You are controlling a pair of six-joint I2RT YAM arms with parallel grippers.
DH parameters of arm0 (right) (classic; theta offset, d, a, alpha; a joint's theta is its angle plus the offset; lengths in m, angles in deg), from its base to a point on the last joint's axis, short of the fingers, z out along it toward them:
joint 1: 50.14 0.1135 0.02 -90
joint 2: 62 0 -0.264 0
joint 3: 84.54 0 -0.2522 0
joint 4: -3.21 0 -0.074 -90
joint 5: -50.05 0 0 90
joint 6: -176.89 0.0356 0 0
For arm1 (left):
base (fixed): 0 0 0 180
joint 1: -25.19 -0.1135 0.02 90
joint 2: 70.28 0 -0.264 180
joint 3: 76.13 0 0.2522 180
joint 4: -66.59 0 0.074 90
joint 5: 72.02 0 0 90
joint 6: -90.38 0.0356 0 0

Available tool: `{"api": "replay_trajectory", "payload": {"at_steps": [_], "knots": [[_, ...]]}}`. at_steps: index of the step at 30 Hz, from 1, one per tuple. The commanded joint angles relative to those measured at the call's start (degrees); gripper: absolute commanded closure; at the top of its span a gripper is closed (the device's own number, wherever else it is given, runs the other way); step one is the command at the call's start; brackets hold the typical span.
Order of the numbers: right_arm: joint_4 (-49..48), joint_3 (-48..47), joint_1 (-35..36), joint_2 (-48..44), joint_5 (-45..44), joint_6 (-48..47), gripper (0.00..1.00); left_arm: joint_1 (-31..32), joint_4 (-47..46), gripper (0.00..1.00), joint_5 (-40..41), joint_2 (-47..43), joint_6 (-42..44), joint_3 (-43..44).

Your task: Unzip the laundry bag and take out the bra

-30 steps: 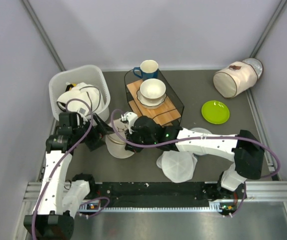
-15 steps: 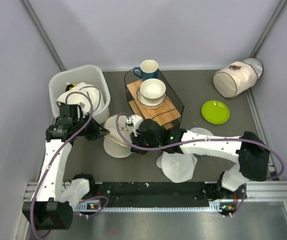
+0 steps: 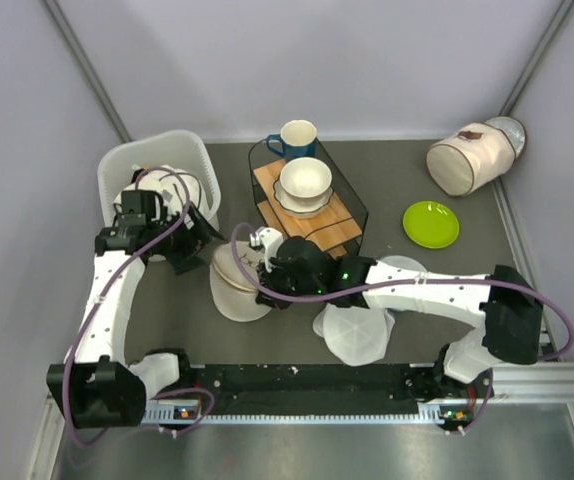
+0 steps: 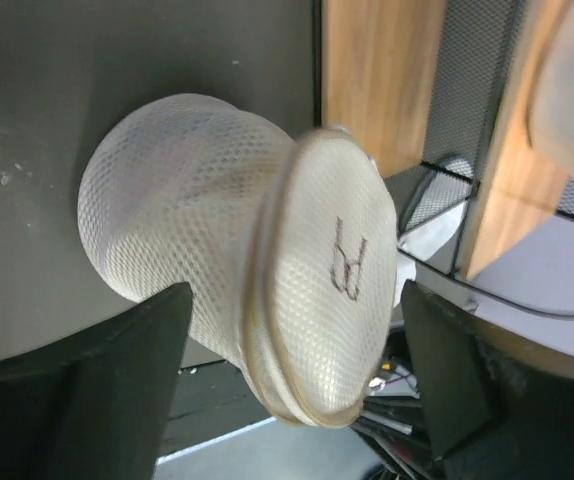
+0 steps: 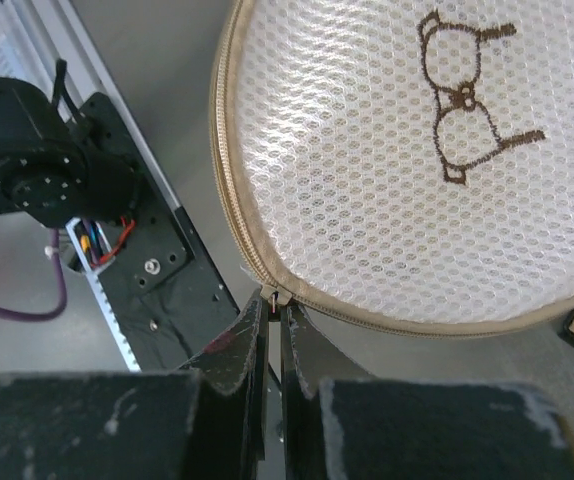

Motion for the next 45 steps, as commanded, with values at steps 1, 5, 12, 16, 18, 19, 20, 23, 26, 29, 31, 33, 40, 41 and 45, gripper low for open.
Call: {"api": "replay_trajectory", "payload": {"at_steps": [1,5,12,16,18,19,20,23,26,29,31,33,40,41,45], "knots": [[-1.50,-5.47,0.76,2.33,1.20,1.44,1.00,-0.55,2.64,0.02,0.74,-7.17,2.13,5.22],[-2.21,-6.53,0.85,3.48,2.08,1.53,1.00,-0.55,5.56,0.01,0.40,-15.33,-1.72,1.37],[-2.03,-6.62,0.85,4.27,2.78,1.36,1.00,-0.29,-0.15,0.01,-4.18,-21.33,-9.12,-11.20],[-1.86,-6.35,0.76,4.45,2.87,1.45,1.00,-0.03,-2.43,0.02,-4.09,-19.93,-9.65,-12.88],[-1.77,-6.26,0.76,4.62,2.87,1.36,1.00,-0.03,-5.51,0.22,-4.27,-19.40,-10.26,-13.75],[-1.60,-6.18,0.76,4.62,2.87,1.36,1.00,-0.03,-5.87,0.38,-4.18,-18.53,-10.27,-13.58],[-1.33,-6.00,0.68,4.54,2.87,1.36,1.00,-0.03,-5.96,0.59,-3.92,-18.00,-9.57,-12.97],[0.07,-3.91,0.15,2.70,1.47,0.04,1.00,-0.11,-0.44,1.00,1.60,-15.28,-5.35,-7.45],[0.78,0.13,-1.69,-0.82,1.20,-0.57,1.00,-0.20,4.32,1.00,6.71,-13.07,-1.22,-1.47],[2.79,2.87,-2.49,-3.81,-0.02,-1.98,1.00,-0.81,4.50,1.00,8.30,-11.49,0.89,1.70],[3.06,3.58,-2.49,-4.78,0.32,-2.42,1.00,-1.08,3.28,1.00,7.69,-9.82,1.33,2.85],[2.98,3.84,-2.40,-4.78,1.55,-1.72,1.00,-1.17,1.35,1.00,5.16,-8.25,0.99,2.42],[0.96,-2.12,-1.70,-1.97,2.08,0.13,1.00,-0.99,-2.19,0.61,-2.51,-5.16,1.77,1.18],[0.78,-3.00,-1.79,-1.10,1.90,0.48,1.00,-0.91,-1.40,0.30,-2.16,-5.77,2.04,1.79],[0.69,-6.52,-1.79,1.54,2.25,1.53,1.00,-0.99,4.49,0.01,-0.31,-10.77,3.10,3.47]]}}
